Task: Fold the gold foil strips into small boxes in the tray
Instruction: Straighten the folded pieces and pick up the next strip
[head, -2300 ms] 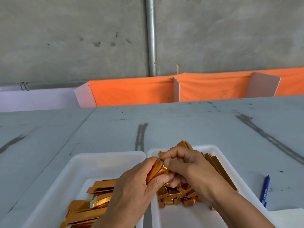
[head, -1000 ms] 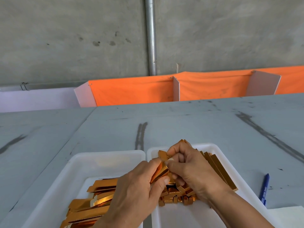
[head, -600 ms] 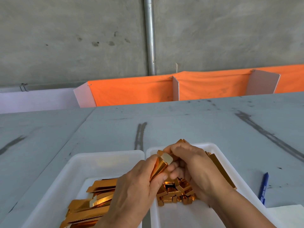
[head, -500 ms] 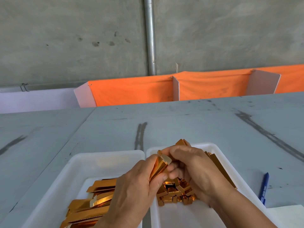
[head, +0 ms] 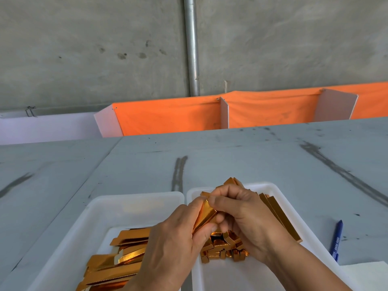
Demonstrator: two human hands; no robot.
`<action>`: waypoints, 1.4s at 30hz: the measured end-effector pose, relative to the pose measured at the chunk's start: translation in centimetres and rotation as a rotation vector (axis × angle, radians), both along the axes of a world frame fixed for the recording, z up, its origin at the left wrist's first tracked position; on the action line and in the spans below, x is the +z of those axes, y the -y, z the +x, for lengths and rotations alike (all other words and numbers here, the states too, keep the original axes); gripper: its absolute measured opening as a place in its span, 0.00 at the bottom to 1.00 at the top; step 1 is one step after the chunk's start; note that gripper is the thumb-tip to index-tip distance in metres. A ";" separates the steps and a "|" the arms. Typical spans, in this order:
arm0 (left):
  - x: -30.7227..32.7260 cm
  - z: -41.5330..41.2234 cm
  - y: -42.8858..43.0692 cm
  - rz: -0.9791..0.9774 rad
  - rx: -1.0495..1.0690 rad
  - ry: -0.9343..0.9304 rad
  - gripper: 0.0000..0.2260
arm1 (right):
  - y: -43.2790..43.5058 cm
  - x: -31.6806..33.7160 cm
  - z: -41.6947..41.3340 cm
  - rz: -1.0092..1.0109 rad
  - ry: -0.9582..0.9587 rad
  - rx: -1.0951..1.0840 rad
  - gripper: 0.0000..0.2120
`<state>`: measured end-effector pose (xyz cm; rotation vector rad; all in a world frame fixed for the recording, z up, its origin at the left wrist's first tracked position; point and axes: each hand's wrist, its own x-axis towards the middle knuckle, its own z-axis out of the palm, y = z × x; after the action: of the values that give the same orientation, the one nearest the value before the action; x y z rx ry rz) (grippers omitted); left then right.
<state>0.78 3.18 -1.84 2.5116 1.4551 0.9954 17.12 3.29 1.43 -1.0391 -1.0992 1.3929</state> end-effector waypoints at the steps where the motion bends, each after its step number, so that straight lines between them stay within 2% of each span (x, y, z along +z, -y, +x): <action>1: 0.0 0.0 0.0 -0.001 -0.003 0.003 0.29 | 0.0 0.1 0.0 -0.018 -0.024 0.012 0.07; 6: -0.1 0.0 0.0 -0.028 -0.026 0.039 0.30 | -0.1 0.3 0.3 -0.087 -0.113 0.062 0.05; 11: -0.1 0.0 0.0 -0.026 -0.019 0.047 0.28 | 0.0 0.2 0.2 -0.020 -0.050 0.043 0.02; 19: -0.1 -0.1 -0.2 -0.091 -0.059 0.175 0.28 | 0.2 0.3 0.1 0.084 0.038 0.033 0.07; 23: -0.2 -0.3 -0.2 -0.093 -0.076 0.189 0.27 | 0.2 0.3 0.3 0.079 0.071 0.039 0.04; 28: -0.5 -0.3 -0.3 -0.046 -0.082 0.178 0.22 | 0.1 0.7 0.4 -0.055 -0.074 0.087 0.03; 32: -0.6 -0.3 -0.4 -0.016 -0.053 0.152 0.25 | 0.1 0.6 0.5 -0.058 -0.102 0.094 0.05; 34: -0.5 -0.2 -0.4 -0.005 -0.034 0.146 0.25 | 0.3 0.6 0.2 -0.016 -0.059 0.068 0.06; 37: -0.4 -0.2 -0.4 0.004 -0.009 0.131 0.24 | 0.7 0.5 -0.1 0.112 0.120 -0.018 0.07; 42: -0.2 0.0 -0.4 -0.001 0.114 0.066 0.30 | 0.9 0.1 -0.8 0.224 0.227 -0.102 0.07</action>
<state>0.76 3.61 -2.05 2.3942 1.5936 1.0841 16.31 2.43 1.49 -1.0906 -1.3163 1.0621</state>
